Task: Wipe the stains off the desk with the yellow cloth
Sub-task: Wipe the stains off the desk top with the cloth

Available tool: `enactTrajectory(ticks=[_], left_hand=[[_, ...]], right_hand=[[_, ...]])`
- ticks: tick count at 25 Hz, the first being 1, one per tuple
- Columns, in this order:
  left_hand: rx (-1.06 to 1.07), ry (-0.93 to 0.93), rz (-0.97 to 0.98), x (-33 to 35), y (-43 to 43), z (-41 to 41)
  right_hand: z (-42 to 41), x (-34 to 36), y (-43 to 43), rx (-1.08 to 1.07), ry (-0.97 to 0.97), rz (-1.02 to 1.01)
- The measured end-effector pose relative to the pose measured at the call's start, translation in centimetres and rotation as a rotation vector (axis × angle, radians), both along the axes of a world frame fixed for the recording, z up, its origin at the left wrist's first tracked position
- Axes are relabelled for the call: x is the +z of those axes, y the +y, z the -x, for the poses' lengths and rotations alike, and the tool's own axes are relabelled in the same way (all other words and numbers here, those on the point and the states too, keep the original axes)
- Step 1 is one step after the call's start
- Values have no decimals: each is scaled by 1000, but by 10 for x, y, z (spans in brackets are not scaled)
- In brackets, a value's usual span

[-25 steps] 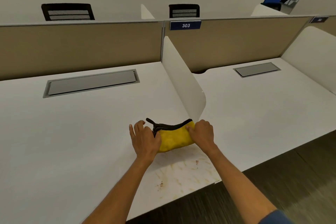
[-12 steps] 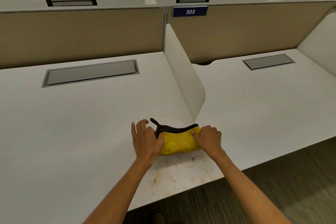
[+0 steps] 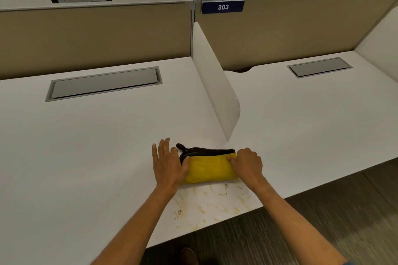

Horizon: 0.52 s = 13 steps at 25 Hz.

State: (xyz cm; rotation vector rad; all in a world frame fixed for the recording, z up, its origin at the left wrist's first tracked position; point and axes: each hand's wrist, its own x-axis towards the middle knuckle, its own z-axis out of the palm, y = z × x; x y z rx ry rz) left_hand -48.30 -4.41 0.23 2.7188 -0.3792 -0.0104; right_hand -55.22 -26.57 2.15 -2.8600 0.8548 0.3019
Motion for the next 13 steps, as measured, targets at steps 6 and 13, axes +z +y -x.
enactTrajectory(ticks=[6,13], left_hand=[[120,-34,-21,-25,67,-18],[8,4,-183,-55,133,-47]], right_hand=[[-4,-17,0,849,-361,2],[-45,-38,1,1287,-77,57]])
